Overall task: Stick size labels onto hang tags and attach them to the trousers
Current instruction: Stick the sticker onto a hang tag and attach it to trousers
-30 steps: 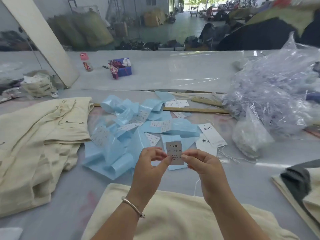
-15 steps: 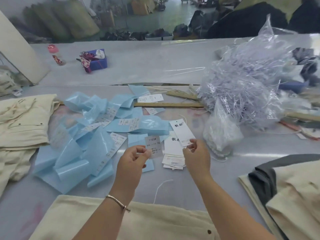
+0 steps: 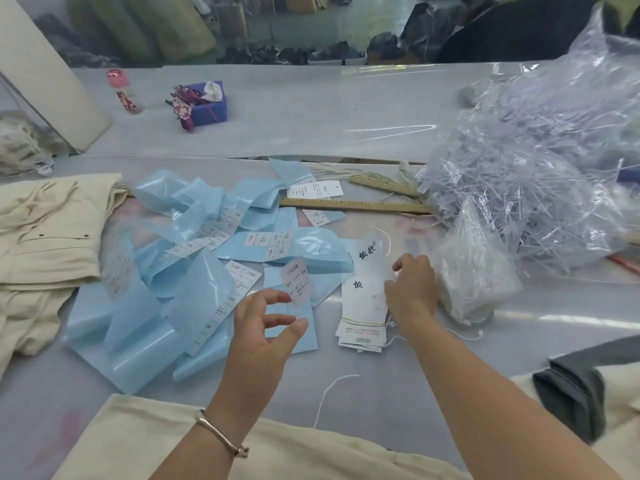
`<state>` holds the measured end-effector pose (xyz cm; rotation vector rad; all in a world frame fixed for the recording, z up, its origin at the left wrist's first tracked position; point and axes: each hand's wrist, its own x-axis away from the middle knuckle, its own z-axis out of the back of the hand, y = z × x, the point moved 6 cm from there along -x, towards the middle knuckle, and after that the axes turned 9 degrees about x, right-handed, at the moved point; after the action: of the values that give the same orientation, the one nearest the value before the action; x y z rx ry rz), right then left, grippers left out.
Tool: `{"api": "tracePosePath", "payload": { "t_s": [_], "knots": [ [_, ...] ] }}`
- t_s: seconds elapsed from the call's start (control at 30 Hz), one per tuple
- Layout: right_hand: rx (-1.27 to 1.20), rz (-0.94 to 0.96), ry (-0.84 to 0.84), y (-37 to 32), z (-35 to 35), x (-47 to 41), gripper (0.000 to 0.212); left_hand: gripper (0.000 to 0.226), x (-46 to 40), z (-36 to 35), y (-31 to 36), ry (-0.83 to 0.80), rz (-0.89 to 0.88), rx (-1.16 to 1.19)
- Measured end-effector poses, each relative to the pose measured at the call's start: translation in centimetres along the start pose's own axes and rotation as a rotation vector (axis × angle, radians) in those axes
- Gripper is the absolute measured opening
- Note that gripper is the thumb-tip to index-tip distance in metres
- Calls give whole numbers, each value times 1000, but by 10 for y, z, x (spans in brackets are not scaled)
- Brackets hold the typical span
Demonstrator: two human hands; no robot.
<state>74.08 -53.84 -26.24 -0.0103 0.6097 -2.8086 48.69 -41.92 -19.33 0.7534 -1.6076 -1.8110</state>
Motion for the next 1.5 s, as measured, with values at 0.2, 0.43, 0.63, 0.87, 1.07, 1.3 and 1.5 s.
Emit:
{"api": "tracePosePath", "payload": {
  "t_s": [0.2,0.43,0.63,0.87,1.07,1.3,1.5],
  "knots": [
    [-471,24,88,-5,53,39,14,82,13,-3,13,-124,-81,165],
    [-445,294,75,-55,114,177,13,92,42,-4,51,-217,-266,129],
    [-630,323,-8,-84,135,289,16,80,86,28,70,-355,-252,374],
    [-874,255,28,-99,153,356,25,72,133,75,76,-399,-222,528],
    [-848,286,134,-114,159,390,17,65,151,104,85,-399,-229,565],
    [-936,94,46,-97,144,394,71,17,160,133,90,-354,-176,588],
    [-1040,-11,17,-94,143,396,57,23,165,144,89,-313,-74,542]
  ]
}}
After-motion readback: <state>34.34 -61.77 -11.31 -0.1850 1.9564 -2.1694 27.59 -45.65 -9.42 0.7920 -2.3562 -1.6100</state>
